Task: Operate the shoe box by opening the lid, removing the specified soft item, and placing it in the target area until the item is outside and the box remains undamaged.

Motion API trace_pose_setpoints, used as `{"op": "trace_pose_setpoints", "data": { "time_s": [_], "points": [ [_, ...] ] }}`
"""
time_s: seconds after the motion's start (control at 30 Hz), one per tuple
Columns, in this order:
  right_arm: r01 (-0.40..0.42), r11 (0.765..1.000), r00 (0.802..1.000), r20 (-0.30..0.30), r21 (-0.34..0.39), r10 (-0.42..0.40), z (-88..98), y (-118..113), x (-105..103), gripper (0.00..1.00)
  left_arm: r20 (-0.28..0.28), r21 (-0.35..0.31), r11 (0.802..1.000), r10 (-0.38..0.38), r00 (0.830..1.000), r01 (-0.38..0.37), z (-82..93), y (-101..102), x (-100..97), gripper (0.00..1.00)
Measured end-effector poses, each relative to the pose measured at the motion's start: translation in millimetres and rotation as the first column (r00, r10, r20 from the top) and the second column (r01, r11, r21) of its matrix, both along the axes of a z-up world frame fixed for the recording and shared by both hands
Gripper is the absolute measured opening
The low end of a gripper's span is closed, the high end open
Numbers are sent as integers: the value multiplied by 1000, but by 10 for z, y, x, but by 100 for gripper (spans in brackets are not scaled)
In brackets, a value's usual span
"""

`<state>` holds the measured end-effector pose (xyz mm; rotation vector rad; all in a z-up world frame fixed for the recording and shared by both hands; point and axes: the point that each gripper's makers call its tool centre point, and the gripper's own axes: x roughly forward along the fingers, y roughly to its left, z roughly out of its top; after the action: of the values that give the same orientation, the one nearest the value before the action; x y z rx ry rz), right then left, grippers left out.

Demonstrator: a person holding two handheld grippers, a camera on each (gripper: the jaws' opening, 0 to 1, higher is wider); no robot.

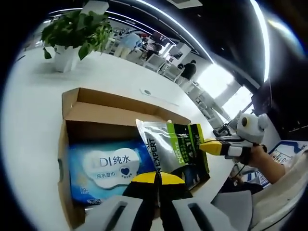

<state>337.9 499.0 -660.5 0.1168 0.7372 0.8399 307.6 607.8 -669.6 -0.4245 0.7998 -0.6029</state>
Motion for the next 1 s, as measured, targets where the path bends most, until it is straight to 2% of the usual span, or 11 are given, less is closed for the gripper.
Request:
{"op": "trace_pose_setpoints", "data": {
  "time_s": [0.43, 1.0],
  "points": [
    [71, 997, 997, 6, -17, -71, 86, -412, 64, 0, 6, -21, 998, -64, 998, 64, 84, -402, 84, 0],
    [150, 987, 989, 1, -52, -150, 77, -916, 155, 0, 2, -28, 989, -142, 990, 142, 99, -902, 175, 0]
  ]
}}
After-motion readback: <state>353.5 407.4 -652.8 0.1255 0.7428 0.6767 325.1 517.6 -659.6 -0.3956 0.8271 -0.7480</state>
